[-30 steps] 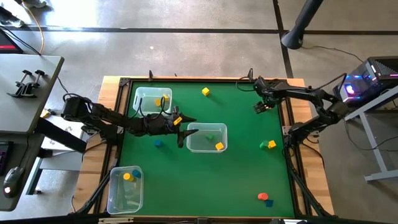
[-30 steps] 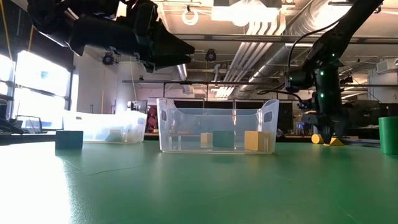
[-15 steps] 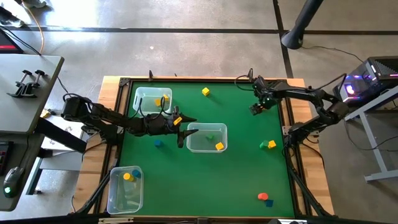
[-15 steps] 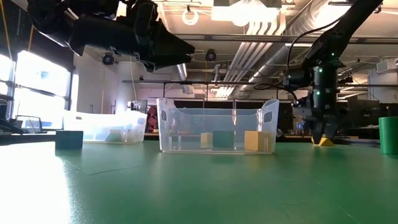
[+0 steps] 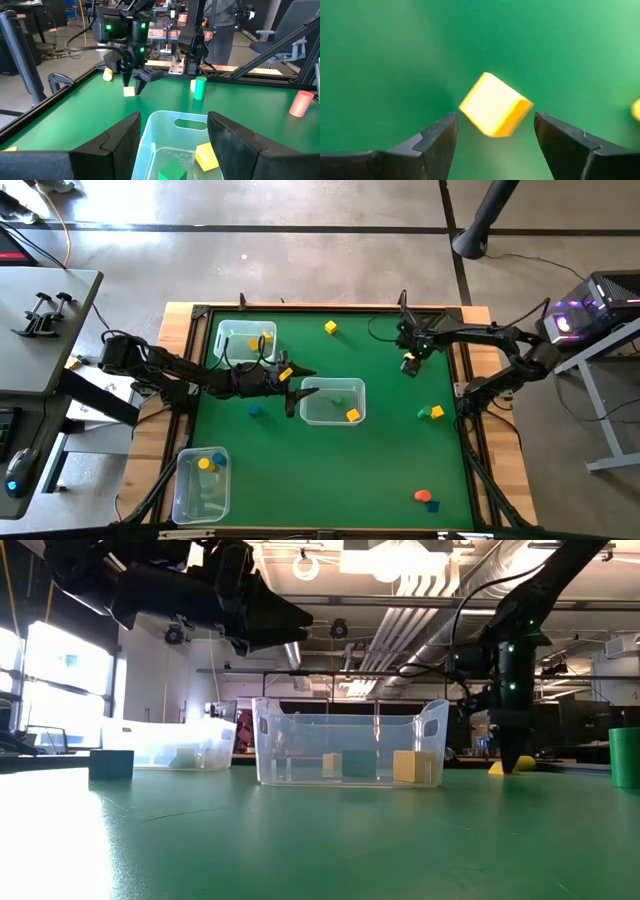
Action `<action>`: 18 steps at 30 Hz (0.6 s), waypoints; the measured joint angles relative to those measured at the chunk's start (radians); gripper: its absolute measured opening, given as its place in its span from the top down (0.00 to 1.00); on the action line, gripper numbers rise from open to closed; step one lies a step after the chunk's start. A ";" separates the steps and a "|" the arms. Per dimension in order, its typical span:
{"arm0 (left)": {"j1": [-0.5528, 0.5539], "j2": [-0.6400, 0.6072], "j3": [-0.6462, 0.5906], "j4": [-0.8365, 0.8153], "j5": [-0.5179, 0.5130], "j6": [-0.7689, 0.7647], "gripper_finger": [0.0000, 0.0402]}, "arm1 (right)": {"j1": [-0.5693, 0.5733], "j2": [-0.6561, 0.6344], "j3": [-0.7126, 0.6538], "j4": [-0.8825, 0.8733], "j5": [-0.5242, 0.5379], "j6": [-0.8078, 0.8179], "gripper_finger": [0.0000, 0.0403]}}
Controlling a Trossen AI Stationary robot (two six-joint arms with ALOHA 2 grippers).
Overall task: Sort blocks by size
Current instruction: Put the yellow triangular block into the top left transparent bin
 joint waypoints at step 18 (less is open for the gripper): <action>0.000 0.000 0.000 0.000 0.000 0.002 0.46 | 0.028 0.018 0.000 0.027 0.019 -0.527 0.39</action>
